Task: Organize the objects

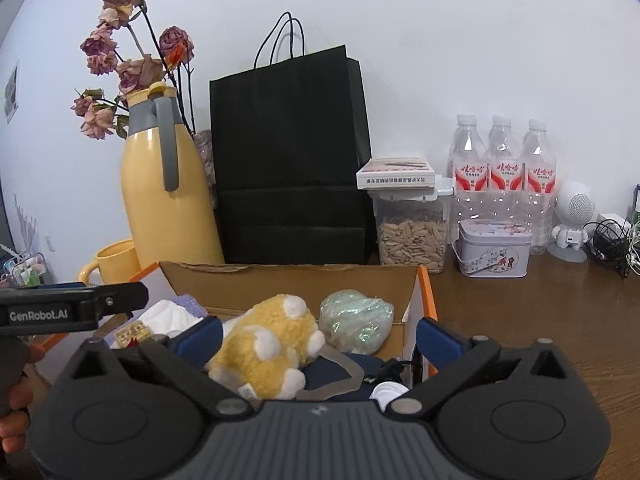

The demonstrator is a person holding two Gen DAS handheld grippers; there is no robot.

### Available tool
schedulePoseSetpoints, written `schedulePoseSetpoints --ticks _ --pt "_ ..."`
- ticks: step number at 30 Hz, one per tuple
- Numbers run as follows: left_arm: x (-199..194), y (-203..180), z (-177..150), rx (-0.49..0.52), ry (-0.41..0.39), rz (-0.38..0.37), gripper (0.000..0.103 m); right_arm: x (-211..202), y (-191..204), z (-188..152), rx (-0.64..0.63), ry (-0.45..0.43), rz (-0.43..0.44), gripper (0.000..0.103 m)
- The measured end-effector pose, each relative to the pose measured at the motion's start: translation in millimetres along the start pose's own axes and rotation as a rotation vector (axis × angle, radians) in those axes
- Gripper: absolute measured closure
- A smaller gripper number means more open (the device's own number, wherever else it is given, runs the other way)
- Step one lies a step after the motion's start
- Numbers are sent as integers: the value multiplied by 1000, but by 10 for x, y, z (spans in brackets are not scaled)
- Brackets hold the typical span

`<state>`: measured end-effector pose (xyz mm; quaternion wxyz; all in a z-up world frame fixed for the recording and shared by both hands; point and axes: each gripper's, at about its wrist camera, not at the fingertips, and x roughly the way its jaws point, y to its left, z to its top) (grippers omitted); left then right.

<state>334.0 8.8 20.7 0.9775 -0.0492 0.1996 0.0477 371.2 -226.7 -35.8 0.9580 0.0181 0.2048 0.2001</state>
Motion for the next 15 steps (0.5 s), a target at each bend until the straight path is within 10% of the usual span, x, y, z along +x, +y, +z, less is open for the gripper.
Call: schedulePoseSetpoints --ticks 15 --pt "-200 -46 20 23 -12 6 0 -138 90 34 -14 -20 -41 0"
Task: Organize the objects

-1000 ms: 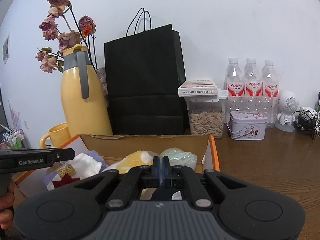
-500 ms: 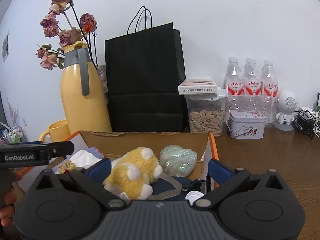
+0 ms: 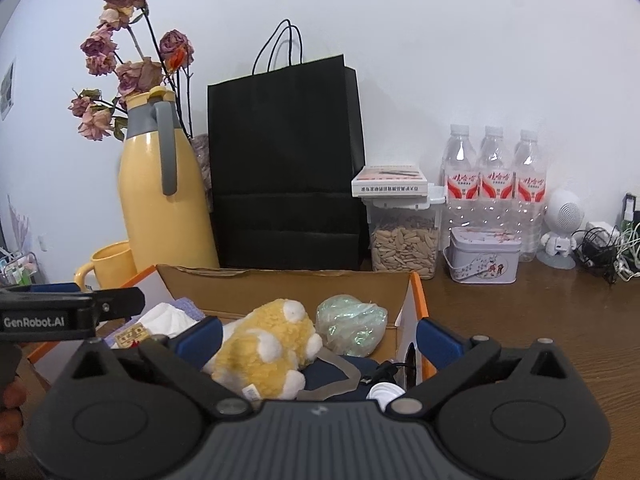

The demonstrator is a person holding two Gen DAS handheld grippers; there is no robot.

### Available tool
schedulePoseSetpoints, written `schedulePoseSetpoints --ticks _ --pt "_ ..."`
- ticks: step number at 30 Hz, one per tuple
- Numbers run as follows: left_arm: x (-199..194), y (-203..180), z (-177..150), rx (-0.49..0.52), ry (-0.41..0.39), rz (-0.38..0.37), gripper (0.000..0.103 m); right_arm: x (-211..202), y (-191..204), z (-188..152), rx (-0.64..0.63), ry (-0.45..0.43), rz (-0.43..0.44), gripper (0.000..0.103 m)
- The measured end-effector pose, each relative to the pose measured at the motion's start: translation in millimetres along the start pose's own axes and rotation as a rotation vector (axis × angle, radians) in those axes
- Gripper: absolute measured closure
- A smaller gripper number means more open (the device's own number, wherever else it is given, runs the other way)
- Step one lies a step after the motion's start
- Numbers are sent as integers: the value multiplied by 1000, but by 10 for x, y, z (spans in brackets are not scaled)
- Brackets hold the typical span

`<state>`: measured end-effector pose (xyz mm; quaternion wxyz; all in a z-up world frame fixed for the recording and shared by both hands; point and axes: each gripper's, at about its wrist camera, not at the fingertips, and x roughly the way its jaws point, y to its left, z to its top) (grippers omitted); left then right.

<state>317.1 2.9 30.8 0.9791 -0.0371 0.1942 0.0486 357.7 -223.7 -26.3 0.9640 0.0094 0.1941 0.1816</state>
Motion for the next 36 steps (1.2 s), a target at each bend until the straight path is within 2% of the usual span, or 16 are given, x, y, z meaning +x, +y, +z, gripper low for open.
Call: schedulePoseSetpoints --ticks 11,22,29,36 --pt "-719 134 -112 -12 33 34 0 -599 171 -4 25 11 -5 0" --pt "-1451 254 -364 -15 82 32 0 -1272 343 -338 43 91 -26 0" --pt "-1680 240 -569 -8 126 23 0 -1558 463 -494 33 128 -39 0" --pt "-1755 208 -656 1 144 21 0 -1667 528 -565 29 149 -40 0"
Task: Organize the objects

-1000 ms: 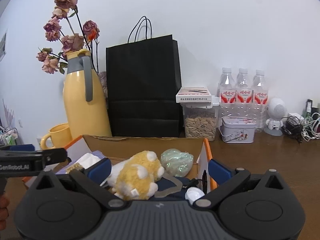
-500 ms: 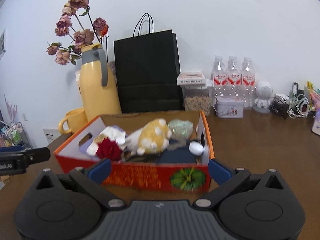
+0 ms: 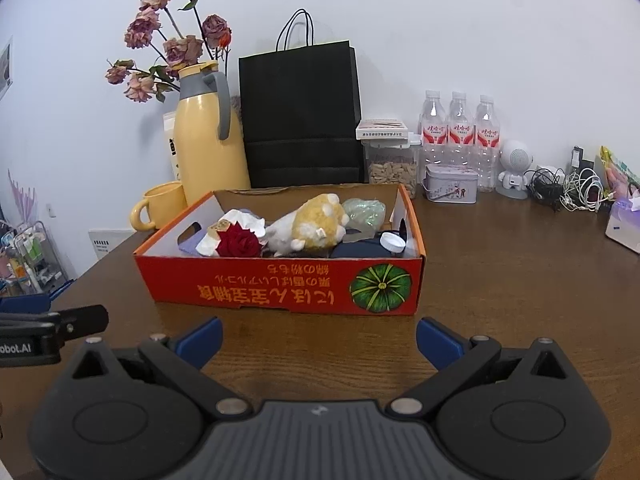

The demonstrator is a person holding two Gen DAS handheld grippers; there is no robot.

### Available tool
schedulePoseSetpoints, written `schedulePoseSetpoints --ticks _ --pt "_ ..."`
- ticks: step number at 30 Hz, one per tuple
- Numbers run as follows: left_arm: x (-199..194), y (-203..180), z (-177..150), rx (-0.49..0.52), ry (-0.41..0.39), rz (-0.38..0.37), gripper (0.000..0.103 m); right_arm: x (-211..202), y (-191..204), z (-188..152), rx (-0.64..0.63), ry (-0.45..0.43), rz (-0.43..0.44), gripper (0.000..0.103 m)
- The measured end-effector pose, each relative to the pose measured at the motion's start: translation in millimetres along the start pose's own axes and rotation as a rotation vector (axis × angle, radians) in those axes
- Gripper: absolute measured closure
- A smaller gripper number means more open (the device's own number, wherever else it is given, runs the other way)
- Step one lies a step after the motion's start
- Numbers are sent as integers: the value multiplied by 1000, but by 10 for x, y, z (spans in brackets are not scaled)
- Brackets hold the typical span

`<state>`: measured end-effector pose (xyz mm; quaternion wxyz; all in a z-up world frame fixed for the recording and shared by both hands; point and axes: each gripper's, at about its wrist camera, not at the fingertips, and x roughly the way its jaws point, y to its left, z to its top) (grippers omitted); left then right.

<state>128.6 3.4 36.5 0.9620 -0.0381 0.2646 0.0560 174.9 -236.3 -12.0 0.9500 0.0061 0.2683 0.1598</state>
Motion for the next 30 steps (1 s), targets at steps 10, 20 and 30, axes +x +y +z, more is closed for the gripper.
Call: schedulePoseSetpoints --ticks 10,20,30 --pt "8 -7 -9 -3 2 0 0 4 -2 -2 0 2 -1 0" --pt "5 -3 -7 -4 2 -1 0 12 2 -5 -2 2 0 0" --pt "2 4 -1 -4 2 -4 0 18 12 -6 -3 2 -1 0"
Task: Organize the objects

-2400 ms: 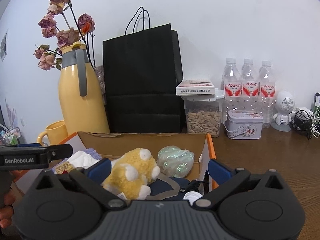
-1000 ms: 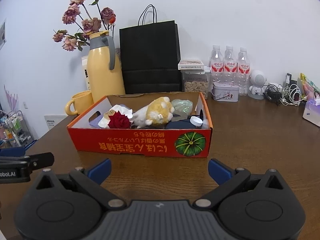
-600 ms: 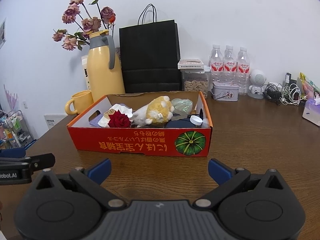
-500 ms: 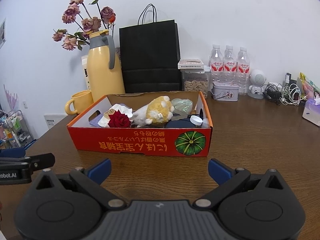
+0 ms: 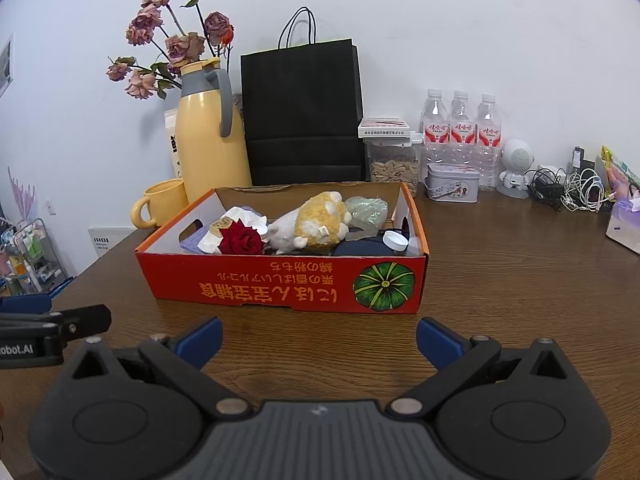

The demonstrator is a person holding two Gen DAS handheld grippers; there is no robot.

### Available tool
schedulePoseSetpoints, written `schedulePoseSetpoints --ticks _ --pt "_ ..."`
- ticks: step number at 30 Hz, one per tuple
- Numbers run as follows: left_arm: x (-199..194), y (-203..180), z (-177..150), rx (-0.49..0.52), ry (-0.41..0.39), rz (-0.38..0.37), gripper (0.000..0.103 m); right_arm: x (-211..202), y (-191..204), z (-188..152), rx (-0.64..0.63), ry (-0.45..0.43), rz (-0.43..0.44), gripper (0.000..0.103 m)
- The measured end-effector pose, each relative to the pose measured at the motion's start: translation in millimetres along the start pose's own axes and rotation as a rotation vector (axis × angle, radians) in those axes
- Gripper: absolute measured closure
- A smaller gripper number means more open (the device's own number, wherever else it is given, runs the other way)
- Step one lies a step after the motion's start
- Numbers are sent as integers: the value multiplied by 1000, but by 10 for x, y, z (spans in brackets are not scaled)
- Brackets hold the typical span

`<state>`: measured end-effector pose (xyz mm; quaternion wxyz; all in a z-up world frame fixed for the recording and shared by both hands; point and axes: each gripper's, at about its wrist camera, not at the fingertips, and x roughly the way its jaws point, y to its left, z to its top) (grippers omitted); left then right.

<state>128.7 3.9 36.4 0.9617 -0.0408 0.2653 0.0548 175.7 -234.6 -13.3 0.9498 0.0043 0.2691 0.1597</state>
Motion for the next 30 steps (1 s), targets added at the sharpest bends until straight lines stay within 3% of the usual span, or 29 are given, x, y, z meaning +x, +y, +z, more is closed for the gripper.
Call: schedulePoseSetpoints --ticks 30 --pt "-49 2 8 -1 -7 -17 0 8 -3 -4 -2 1 -1 0"
